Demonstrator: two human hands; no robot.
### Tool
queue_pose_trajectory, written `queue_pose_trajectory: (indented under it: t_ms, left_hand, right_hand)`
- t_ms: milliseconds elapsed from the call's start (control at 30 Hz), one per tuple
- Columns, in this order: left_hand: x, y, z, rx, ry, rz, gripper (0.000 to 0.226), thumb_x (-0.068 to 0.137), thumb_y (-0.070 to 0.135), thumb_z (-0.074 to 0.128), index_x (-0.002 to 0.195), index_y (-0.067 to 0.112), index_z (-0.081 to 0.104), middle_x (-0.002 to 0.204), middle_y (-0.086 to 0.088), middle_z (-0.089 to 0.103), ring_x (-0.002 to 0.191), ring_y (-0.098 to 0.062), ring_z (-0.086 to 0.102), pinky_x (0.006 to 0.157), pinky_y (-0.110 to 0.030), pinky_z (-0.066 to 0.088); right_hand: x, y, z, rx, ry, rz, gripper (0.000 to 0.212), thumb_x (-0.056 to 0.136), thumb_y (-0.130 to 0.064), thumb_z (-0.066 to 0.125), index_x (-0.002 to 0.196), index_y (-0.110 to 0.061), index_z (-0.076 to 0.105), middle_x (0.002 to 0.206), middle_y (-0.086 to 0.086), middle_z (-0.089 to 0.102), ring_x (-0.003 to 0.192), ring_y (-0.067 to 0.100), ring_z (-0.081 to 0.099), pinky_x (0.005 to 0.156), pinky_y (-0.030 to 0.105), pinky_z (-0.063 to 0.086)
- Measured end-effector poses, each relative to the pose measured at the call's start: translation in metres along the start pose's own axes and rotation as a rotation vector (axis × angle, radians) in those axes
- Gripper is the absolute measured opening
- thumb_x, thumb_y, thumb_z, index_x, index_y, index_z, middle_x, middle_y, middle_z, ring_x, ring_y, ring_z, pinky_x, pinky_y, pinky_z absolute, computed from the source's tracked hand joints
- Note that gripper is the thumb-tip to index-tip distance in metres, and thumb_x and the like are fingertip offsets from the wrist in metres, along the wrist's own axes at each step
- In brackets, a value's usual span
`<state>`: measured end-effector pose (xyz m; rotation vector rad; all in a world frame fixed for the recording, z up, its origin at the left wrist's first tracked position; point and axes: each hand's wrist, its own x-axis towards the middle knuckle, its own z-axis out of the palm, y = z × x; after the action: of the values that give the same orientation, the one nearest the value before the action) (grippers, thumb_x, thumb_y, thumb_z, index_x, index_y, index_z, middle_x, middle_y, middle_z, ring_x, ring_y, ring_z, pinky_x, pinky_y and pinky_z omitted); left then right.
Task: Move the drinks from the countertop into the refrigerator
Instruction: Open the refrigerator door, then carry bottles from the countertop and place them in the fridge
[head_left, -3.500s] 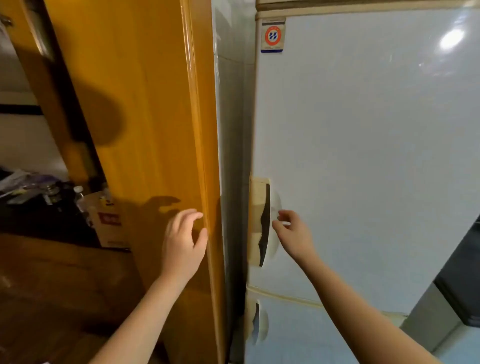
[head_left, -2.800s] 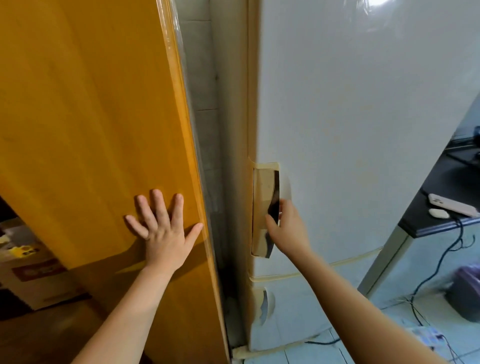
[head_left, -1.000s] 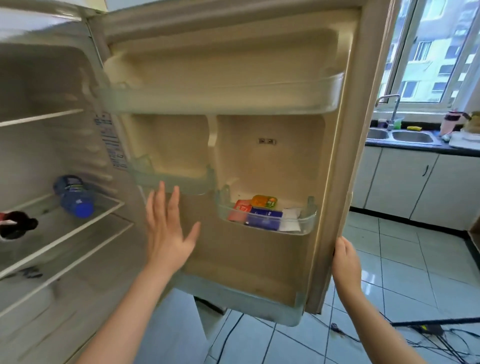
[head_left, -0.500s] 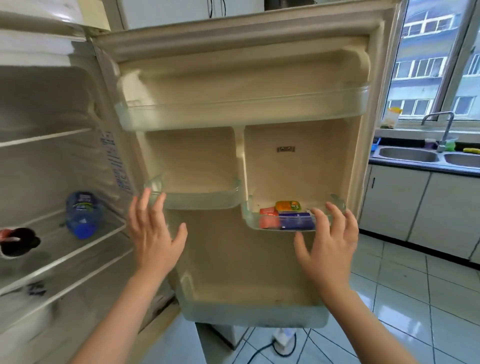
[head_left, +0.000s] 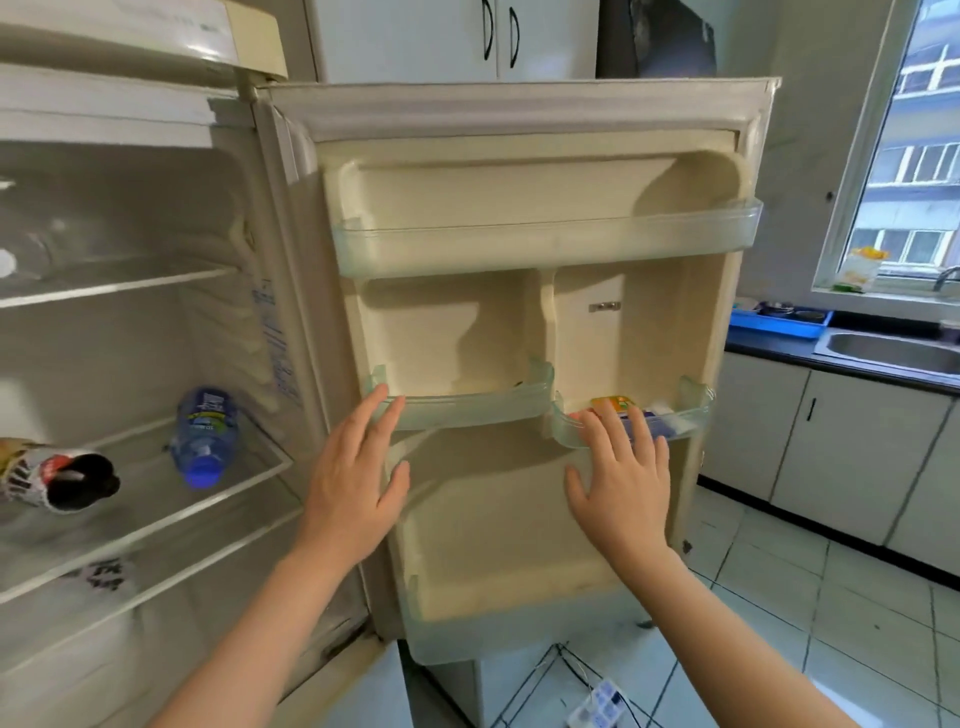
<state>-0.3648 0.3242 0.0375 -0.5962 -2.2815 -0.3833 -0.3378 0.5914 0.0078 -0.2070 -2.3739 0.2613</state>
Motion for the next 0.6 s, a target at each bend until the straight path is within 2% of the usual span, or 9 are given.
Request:
queue_pose_trajectory:
  t_ms: [133, 200, 267, 333, 400, 467, 500, 567, 600]
  left_hand:
    - [0.004, 0.002, 0.006, -0.015, -0.022, 0.027, 0.061, 0.090, 0.024, 0.054, 0.145, 0.013, 0.032, 0.155, 0.000, 0.023, 0.136, -0.019, 0.032, 0.108, -0.029, 0.025]
    - [0.007, 0.005, 0.007, -0.076, -0.031, 0.013, 0.062, 0.090, 0.017, 0.057, 0.147, 0.013, 0.031, 0.157, 0.005, 0.018, 0.139, -0.011, 0.025, 0.112, -0.020, 0.016]
    - [0.007, 0.007, 0.003, -0.189, -0.036, 0.001, 0.059, 0.092, 0.015, 0.050, 0.147, 0.013, 0.030, 0.156, 0.009, 0.016, 0.141, 0.001, 0.015, 0.112, -0.008, 0.007]
    - [0.002, 0.006, -0.003, -0.284, -0.024, -0.039, 0.059, 0.092, 0.016, 0.045, 0.148, 0.016, 0.027, 0.155, 0.010, 0.016, 0.141, 0.008, 0.010, 0.111, -0.005, 0.005]
    - [-0.010, -0.001, -0.010, -0.306, 0.000, -0.098, 0.057, 0.090, 0.019, 0.046, 0.146, 0.018, 0.033, 0.153, 0.010, 0.022, 0.139, 0.008, 0.015, 0.110, -0.004, 0.009]
    - [-0.029, -0.018, -0.017, -0.283, 0.004, -0.154, 0.049, 0.089, 0.022, 0.049, 0.137, 0.016, 0.046, 0.144, 0.010, 0.033, 0.134, 0.001, 0.029, 0.110, -0.011, 0.019]
    - [-0.039, -0.029, -0.021, -0.265, -0.006, -0.188, 0.045, 0.088, 0.022, 0.050, 0.132, 0.015, 0.052, 0.139, 0.010, 0.039, 0.129, -0.003, 0.036, 0.109, -0.020, 0.028]
    - [-0.060, -0.055, -0.030, -0.227, -0.035, -0.282, 0.034, 0.090, 0.019, 0.056, 0.122, 0.013, 0.061, 0.129, 0.009, 0.047, 0.121, -0.010, 0.045, 0.098, -0.037, 0.044]
    - [-0.070, -0.070, -0.035, -0.200, -0.050, -0.329, 0.029, 0.090, 0.014, 0.060, 0.118, 0.012, 0.063, 0.126, 0.006, 0.051, 0.119, -0.014, 0.048, 0.093, -0.039, 0.046]
  right_hand:
    - [0.018, 0.005, 0.012, -0.022, -0.078, 0.004, 0.063, 0.080, -0.030, 0.063, 0.139, -0.019, 0.041, 0.151, 0.002, 0.033, 0.143, 0.031, 0.017, 0.111, 0.050, 0.022]
    - [0.023, 0.008, 0.017, -0.015, -0.106, -0.002, 0.067, 0.080, -0.029, 0.062, 0.141, -0.017, 0.037, 0.152, 0.003, 0.031, 0.144, 0.032, 0.014, 0.111, 0.051, 0.025]
    - [0.023, 0.010, 0.021, -0.015, -0.109, -0.012, 0.071, 0.078, -0.027, 0.064, 0.142, -0.016, 0.035, 0.152, 0.005, 0.030, 0.144, 0.033, 0.013, 0.110, 0.051, 0.028]
    - [0.020, 0.014, 0.025, -0.020, -0.095, -0.025, 0.076, 0.076, -0.024, 0.067, 0.144, -0.014, 0.033, 0.152, 0.008, 0.029, 0.144, 0.035, 0.012, 0.110, 0.050, 0.029]
    - [0.017, 0.016, 0.030, -0.011, -0.083, -0.044, 0.082, 0.074, -0.021, 0.070, 0.145, -0.011, 0.030, 0.153, 0.011, 0.027, 0.144, 0.037, 0.011, 0.109, 0.049, 0.029]
    - [0.015, 0.015, 0.033, 0.023, -0.049, -0.046, 0.087, 0.071, -0.020, 0.072, 0.146, -0.009, 0.029, 0.153, 0.014, 0.026, 0.144, 0.038, 0.011, 0.106, 0.052, 0.030]
    - [0.015, 0.014, 0.035, 0.048, -0.029, -0.035, 0.089, 0.070, -0.019, 0.073, 0.146, -0.007, 0.028, 0.154, 0.016, 0.024, 0.143, 0.039, 0.011, 0.106, 0.055, 0.030]
    - [0.012, 0.006, 0.037, 0.128, 0.022, 0.006, 0.087, 0.073, -0.020, 0.070, 0.146, -0.006, 0.026, 0.155, 0.018, 0.019, 0.143, 0.039, 0.010, 0.107, 0.059, 0.025]
    - [0.008, -0.001, 0.038, 0.182, 0.070, 0.014, 0.084, 0.074, -0.021, 0.066, 0.146, -0.005, 0.026, 0.155, 0.019, 0.017, 0.144, 0.038, 0.011, 0.107, 0.059, 0.022]
